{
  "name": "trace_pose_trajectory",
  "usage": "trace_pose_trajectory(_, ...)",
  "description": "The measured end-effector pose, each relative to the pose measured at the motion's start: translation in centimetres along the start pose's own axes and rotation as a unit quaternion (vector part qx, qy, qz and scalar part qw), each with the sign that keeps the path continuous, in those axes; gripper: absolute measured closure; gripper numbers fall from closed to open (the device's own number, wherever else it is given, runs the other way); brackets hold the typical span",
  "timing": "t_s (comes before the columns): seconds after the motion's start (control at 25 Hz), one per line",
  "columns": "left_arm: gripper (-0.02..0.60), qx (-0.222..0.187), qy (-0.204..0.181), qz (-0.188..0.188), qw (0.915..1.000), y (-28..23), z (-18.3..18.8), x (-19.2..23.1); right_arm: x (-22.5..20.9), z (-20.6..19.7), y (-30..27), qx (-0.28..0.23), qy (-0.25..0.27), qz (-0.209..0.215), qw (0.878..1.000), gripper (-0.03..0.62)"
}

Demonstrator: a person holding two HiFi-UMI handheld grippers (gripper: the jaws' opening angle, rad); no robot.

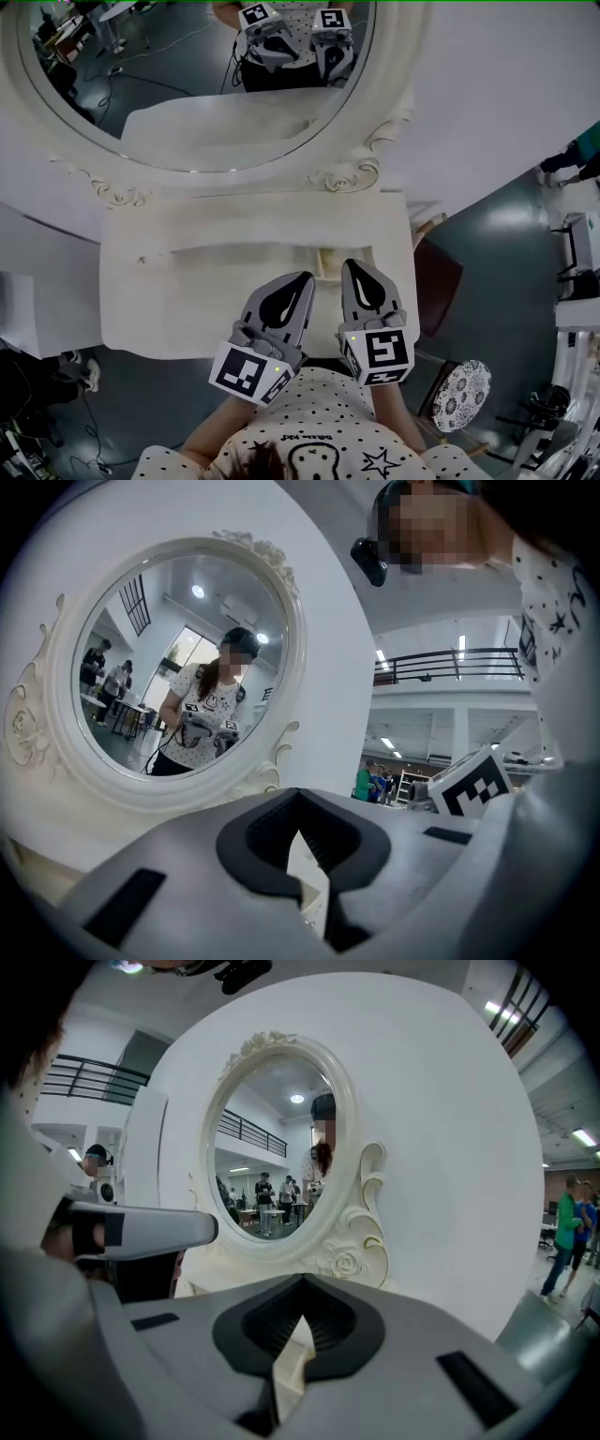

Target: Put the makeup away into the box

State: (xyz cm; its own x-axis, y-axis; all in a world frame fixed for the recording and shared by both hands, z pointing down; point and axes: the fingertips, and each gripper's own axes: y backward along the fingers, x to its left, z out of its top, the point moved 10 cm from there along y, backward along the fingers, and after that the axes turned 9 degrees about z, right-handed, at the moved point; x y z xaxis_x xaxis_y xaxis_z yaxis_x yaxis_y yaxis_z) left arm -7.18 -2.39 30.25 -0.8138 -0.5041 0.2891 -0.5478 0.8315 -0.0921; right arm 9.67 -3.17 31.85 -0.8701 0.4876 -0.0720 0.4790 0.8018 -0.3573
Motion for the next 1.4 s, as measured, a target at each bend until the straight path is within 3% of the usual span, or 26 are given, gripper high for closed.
trace_pose_trajectory(0.48, 0.586, -0.04, -0.032, -0.005, 0.9987, 5.0, 1.0, -1.9, 3.3, -0.1, 5.0, -0.049, 0.012, 0.009, 0.999, 0.588)
trace_pose_trajectory(0.84, 0.586, -0.047, -0.026, -0.004, 0.9985, 7.0, -0.8, -3.2, 3.9, -2.0, 7.7, -0.066, 0.015, 0.015, 0.998, 0.588)
trace_pose_trajectory(1.4, 0.586, -0.035, -0.022, -0.003, 0.9991, 7.9, -1.8, -4.3, 4.6, -3.1, 8.9, -0.052, 0.016, 0.037, 0.998, 0.588)
